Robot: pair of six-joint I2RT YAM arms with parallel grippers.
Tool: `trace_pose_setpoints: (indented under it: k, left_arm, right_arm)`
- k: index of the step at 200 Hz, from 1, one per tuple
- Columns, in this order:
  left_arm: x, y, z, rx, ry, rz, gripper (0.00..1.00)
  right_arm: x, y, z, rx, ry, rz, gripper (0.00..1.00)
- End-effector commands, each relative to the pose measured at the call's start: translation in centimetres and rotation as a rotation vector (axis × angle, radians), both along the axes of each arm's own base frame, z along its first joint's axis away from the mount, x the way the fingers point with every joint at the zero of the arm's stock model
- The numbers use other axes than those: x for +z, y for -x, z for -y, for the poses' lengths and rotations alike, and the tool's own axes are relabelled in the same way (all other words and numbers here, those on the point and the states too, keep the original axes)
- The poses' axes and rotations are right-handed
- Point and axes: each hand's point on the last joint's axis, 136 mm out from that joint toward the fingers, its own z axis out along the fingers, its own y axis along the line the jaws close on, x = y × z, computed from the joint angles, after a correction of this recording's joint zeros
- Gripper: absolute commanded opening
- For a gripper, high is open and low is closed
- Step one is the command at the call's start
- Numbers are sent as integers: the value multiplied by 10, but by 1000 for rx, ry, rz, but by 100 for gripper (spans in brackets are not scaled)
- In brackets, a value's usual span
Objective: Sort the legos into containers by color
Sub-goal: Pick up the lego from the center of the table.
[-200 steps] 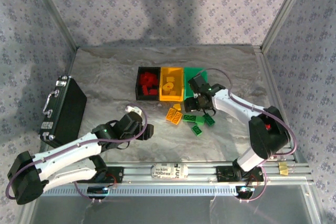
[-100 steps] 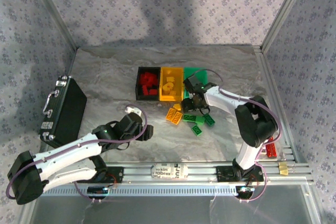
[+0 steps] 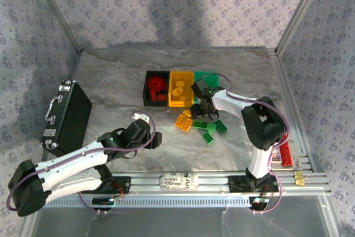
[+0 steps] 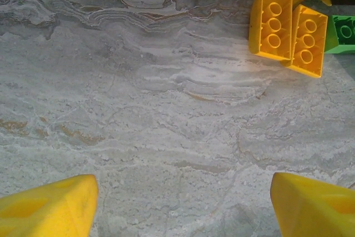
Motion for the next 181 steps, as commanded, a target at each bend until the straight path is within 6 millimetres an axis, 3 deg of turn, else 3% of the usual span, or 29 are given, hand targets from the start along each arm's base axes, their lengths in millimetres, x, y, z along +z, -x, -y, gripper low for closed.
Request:
trace_pose_setpoints:
  k: [1,52,104,140,181]
  left_arm:
    - [2,-2,1,3,2,23,81]
    - [0,-2,0,4,2,21,81]
    - [0,-2,0,7,4,22,81]
    - [1,-1,0,1,9,23,81]
    - [3,0,0,-1,12,27,81]
  right_arm:
    - [-2,-7,-2,6,12,13,66]
    - [-3,-6,0,-6,30,20,48]
    - [9,7,-1,2,60,47,33]
    - [27,26,-3,13,59,74,28]
    - [68,36,4,6,41,147,29]
